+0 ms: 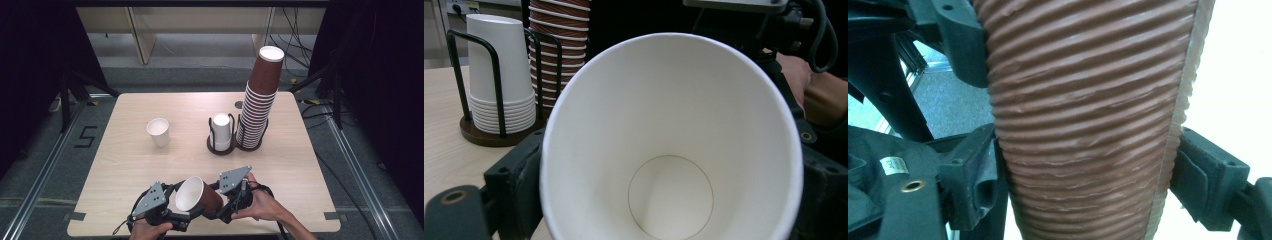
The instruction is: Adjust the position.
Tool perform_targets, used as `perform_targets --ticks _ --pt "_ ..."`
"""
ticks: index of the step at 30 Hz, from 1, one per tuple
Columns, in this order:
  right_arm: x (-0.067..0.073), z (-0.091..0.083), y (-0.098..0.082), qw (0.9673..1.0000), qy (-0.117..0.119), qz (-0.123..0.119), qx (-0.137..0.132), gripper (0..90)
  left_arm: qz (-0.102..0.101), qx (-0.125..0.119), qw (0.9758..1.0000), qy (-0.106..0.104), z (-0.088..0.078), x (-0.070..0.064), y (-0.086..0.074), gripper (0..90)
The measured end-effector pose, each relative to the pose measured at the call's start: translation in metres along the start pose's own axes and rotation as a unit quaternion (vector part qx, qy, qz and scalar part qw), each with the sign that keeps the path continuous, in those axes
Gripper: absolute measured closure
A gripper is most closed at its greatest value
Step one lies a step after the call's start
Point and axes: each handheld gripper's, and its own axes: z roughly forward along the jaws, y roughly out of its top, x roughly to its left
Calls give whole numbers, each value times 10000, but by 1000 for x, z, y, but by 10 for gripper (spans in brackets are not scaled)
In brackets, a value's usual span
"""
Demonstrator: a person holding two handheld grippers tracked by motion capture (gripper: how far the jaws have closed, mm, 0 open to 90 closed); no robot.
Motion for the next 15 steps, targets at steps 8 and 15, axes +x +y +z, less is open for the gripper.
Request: perform_targets --ticks 8,15 --pt "-5 -13 -5 9993 -321 172 67 168 52 142 9992 370 -7 8 5 106" --pt "-9 -33 -19 9950 -921 217 309 186 254 567 9941 891 -14 14 9 103"
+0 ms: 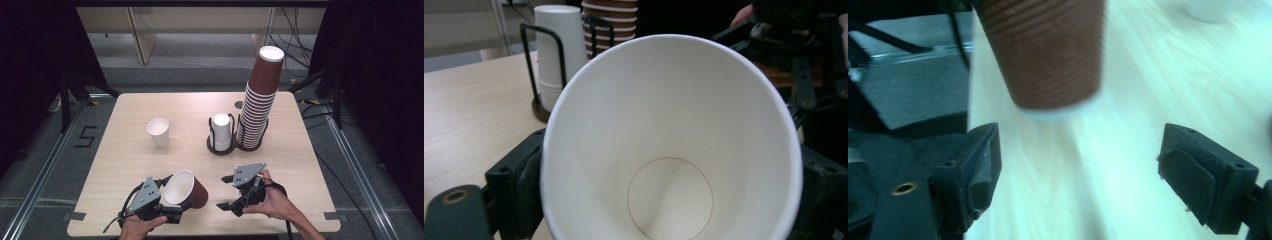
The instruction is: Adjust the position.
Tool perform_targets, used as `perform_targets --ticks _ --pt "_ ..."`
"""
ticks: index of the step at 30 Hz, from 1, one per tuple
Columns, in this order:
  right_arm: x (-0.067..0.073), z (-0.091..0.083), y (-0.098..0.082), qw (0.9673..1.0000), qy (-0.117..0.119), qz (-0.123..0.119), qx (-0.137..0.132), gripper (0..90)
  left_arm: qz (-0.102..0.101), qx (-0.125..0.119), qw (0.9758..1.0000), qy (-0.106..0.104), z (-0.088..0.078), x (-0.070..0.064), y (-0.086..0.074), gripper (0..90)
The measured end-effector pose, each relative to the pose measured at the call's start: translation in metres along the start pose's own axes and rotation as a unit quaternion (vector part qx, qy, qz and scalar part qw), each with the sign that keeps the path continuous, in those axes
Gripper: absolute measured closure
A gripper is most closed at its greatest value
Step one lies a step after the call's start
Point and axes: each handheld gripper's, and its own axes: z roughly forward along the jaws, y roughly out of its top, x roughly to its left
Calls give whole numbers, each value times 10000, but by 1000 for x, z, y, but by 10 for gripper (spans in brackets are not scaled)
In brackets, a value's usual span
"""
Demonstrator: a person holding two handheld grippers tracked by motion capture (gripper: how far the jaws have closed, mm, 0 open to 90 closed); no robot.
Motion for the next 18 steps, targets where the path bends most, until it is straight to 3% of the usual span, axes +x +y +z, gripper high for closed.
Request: perform_targets --ticks 6,8,12,18 --pt "-3 -16 -14 9994 -297 169 3 183 174 314 9990 274 0 2 0 101" --pt "-4 -20 -19 9991 -312 272 2 187 126 344 9990 248 0 3 0 100" --pt "-5 -24 -28 9988 -342 363 3 187 273 507 9970 511 -3 5 2 99" --pt "-5 -26 -38 9982 -367 465 38 184 294 595 9954 692 -4 8 3 97"
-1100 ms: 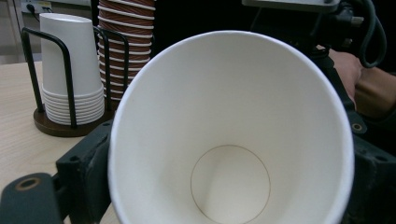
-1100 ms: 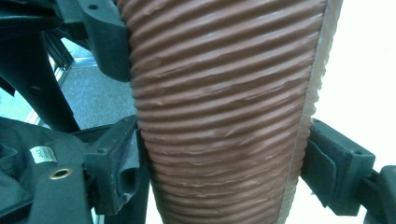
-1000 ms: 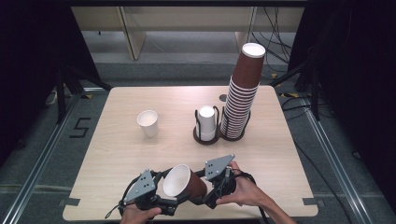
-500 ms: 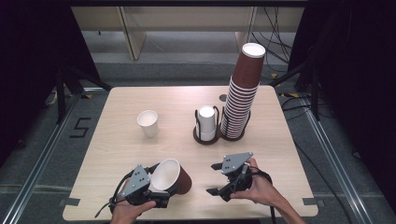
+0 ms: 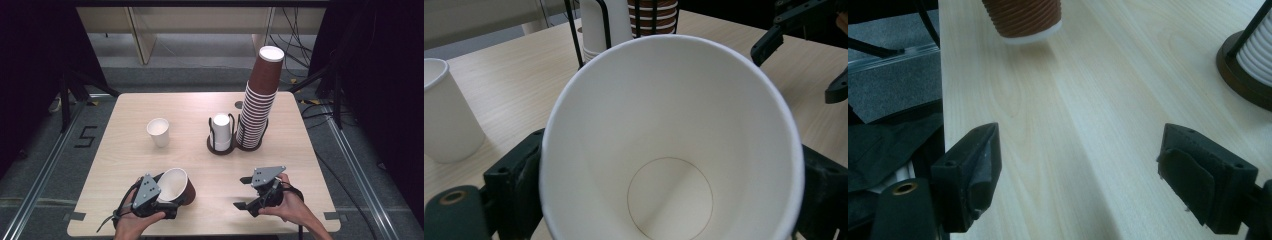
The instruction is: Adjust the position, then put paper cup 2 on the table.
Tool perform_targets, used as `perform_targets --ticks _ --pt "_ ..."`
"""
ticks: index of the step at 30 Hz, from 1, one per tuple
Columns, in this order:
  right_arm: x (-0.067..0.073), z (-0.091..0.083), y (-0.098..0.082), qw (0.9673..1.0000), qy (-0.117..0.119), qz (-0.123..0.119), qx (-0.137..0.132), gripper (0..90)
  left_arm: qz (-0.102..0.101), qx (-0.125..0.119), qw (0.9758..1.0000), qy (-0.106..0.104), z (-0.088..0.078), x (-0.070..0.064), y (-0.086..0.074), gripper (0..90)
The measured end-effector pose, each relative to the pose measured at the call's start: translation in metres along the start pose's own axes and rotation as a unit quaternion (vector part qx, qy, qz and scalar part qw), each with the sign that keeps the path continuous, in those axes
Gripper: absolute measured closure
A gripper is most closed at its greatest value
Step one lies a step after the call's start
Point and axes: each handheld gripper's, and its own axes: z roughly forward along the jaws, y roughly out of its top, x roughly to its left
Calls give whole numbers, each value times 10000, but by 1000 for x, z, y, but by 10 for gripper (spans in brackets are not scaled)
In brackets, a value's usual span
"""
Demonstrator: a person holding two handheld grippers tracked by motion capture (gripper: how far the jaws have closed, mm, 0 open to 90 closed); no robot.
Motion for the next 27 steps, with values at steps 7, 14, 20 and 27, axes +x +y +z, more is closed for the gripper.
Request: perform_targets --ticks 7,14,20,27 --pt "0 -7 -9 9998 -114 129 21 183 -72 43 9998 205 -2 5 -4 94" --pt "-1 -12 -19 9991 -224 341 88 182 -146 32 9992 363 -3 11 -5 92" --pt "-1 -12 -22 9991 -289 296 120 170 -146 53 9991 403 -4 12 -4 92" --pt "0 -15 -27 9989 -272 361 111 169 -158 68 9990 414 -3 14 -5 90"
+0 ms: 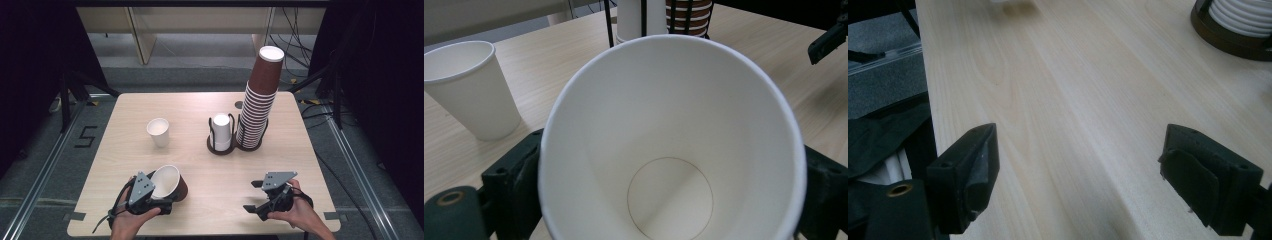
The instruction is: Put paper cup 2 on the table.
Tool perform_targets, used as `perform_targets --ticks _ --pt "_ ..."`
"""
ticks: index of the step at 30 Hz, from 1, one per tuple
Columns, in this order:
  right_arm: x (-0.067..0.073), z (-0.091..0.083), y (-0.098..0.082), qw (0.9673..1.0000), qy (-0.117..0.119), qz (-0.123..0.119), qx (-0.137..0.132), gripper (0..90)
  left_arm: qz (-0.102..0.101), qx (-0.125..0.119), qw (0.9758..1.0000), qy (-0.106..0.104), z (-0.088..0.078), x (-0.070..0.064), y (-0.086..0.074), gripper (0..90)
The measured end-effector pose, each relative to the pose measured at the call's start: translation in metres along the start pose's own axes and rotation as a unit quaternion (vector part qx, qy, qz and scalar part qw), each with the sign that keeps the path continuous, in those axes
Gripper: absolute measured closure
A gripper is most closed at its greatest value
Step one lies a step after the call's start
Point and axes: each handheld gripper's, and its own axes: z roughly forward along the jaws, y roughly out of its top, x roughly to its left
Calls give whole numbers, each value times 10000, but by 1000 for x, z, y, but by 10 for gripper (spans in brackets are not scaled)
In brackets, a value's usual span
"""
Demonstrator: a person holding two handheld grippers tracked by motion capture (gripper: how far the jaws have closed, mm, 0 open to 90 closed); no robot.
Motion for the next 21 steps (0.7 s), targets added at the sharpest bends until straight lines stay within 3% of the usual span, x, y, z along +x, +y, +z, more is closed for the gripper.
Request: perform_targets --ticks 6,21 --pt "1 -3 -4 9999 -99 -36 0 168 -27 70 9999 112 0 4 -1 89" --pt "2 -6 -11 9999 -89 34 32 166 -220 62 9987 463 0 22 2 88"
